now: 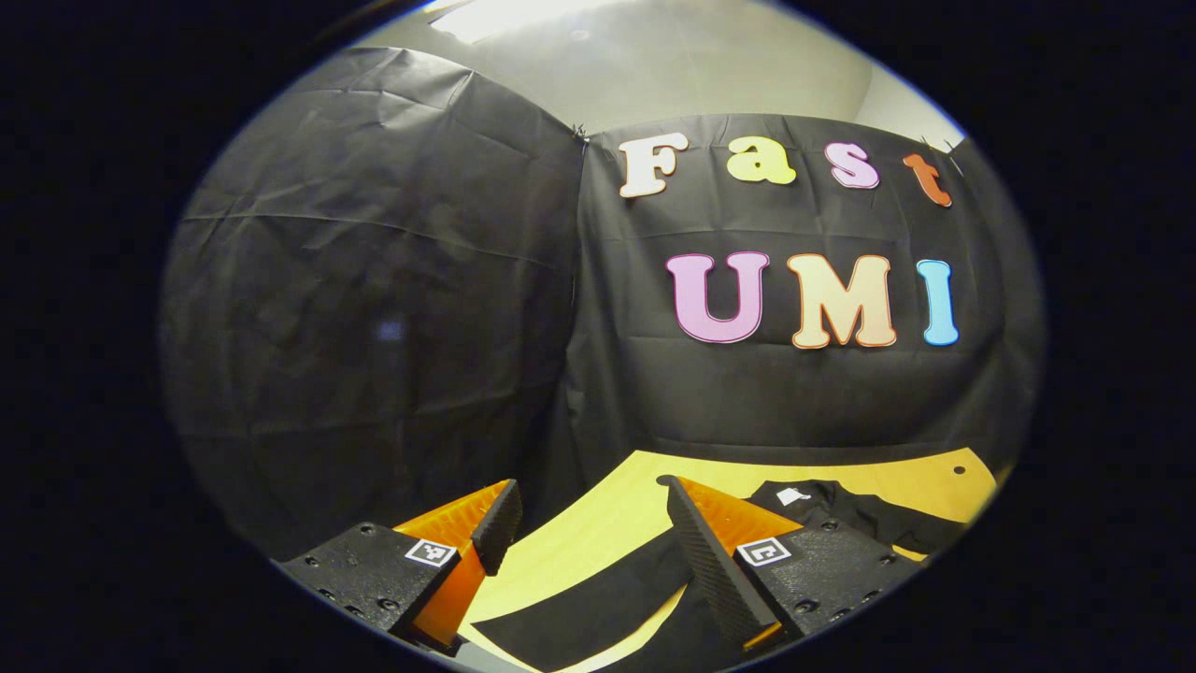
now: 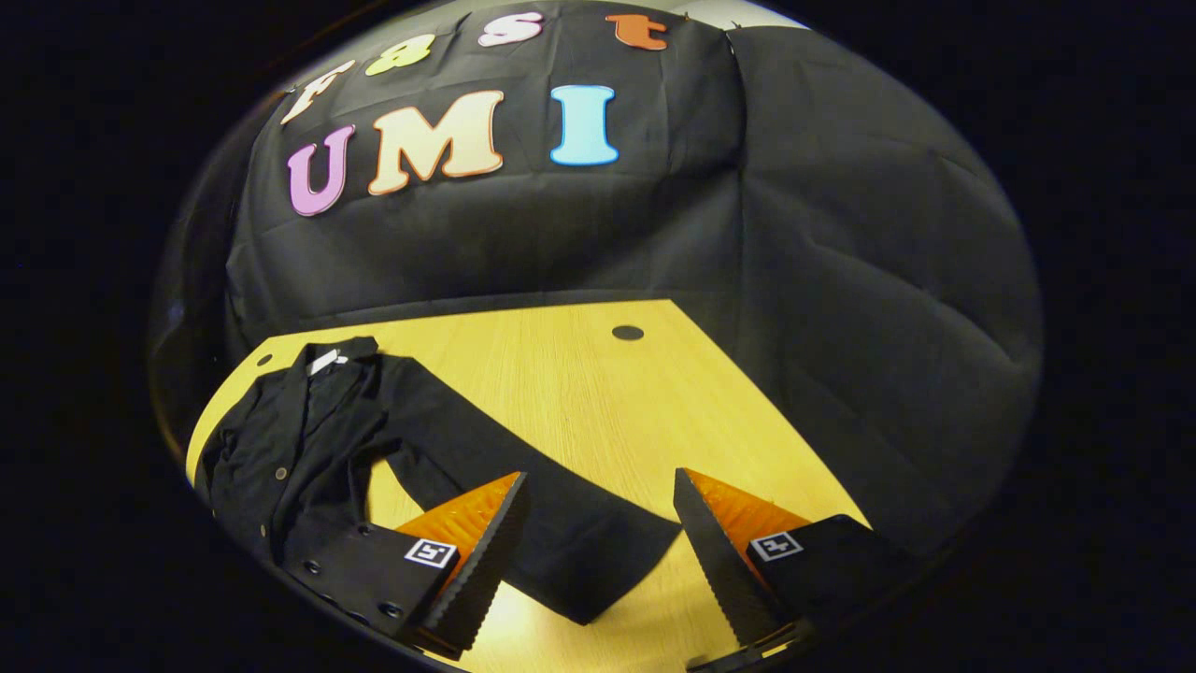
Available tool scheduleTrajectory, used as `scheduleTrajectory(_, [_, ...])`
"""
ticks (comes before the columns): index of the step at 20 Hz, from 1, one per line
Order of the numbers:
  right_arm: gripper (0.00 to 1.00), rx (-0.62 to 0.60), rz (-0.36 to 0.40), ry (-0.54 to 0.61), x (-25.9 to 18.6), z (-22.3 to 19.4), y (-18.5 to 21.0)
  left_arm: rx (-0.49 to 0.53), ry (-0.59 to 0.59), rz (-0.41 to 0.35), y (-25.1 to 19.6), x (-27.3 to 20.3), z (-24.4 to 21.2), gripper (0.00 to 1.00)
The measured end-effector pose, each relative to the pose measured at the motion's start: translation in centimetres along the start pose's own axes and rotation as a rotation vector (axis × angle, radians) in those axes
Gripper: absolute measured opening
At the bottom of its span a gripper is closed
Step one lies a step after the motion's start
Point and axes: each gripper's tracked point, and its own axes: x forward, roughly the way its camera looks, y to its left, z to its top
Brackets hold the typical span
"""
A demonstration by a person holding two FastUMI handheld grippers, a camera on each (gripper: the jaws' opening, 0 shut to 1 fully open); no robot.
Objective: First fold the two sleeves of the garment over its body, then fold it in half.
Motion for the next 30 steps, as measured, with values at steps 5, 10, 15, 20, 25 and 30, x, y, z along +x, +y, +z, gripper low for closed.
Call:
scheduleTrajectory(5, [0.99,-0.037,0.001,0.129,1.4,-4.4,-0.2,-0.011,-0.007,0.018,0.1,-0.4,0.4,0.92])
scheduleTrajectory(10, [0.99,-0.080,-0.003,0.215,3.0,-7.2,-0.2,0.002,0.003,0.041,0.6,-0.6,0.3,0.92])
scheduleTrajectory(15, [0.99,-0.064,0.009,0.241,3.4,-7.9,-0.1,0.006,0.007,0.044,0.3,-0.4,0.0,0.92])
scheduleTrajectory(20, [0.80,0.017,0.021,0.245,3.5,-8.4,-0.2,0.000,0.028,0.022,-0.5,-0.3,-0.6,0.92])
scheduleTrajectory(25, [0.56,0.006,0.042,0.260,3.2,-8.3,0.0,0.013,0.028,0.007,-1.0,0.1,-0.7,0.92])
scheduleTrajectory(30, [0.17,0.016,0.053,0.264,3.0,-8.5,0.8,0.010,0.034,0.003,-1.0,0.1,-1.1,0.92])
